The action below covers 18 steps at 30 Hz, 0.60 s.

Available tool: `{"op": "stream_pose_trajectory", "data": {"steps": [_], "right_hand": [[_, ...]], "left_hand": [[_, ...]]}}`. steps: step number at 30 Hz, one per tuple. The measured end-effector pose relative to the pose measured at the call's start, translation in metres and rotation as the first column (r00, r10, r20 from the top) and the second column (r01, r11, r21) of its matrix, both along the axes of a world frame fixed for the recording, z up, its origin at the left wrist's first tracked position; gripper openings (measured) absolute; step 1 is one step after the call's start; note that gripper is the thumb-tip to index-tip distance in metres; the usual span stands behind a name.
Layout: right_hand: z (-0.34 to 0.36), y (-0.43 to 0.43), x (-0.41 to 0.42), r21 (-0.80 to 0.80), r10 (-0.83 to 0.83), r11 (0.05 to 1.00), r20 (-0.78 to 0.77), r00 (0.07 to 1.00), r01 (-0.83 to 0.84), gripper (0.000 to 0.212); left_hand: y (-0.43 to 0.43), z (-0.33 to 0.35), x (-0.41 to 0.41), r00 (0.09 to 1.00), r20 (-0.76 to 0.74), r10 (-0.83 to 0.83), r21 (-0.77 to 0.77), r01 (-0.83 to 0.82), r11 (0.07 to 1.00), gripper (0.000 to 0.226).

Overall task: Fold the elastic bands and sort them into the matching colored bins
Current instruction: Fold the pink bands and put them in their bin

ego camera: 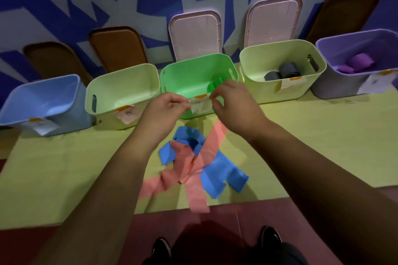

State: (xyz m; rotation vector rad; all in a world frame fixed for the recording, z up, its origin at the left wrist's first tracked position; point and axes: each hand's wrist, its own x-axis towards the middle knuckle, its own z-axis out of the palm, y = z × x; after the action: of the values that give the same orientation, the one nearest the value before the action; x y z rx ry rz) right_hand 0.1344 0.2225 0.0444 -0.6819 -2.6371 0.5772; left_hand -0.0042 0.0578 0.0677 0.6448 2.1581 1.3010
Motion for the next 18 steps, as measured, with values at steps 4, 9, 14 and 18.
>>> {"op": "stream_pose_trajectory", "data": {"steps": [4,9,14,18], "right_hand": [[-0.018,-0.018,0.008,0.021,0.004,1.0,0.09,0.996,-0.006,0.05],[-0.021,-0.003,0.009,0.064,-0.141,0.989,0.105,0.984,0.135,0.061],[-0.025,0.008,0.003,0.085,-0.123,0.99,0.146,0.982,0.112,0.069],[-0.027,0.012,-0.001,0.105,-0.127,0.988,0.166,0.978,0.111,0.064]], "left_hand": [[-0.021,-0.02,0.0,0.985,-0.173,0.027,-0.062,-0.038,0.997,0.023],[-0.019,-0.029,-0.009,0.947,-0.31,-0.082,-0.203,0.018,0.979,0.05],[-0.008,-0.035,-0.023,0.959,-0.281,-0.033,-0.179,-0.018,0.984,0.06],[-0.001,-0.036,-0.029,0.971,-0.237,-0.042,-0.161,0.003,0.987,0.056]]}}
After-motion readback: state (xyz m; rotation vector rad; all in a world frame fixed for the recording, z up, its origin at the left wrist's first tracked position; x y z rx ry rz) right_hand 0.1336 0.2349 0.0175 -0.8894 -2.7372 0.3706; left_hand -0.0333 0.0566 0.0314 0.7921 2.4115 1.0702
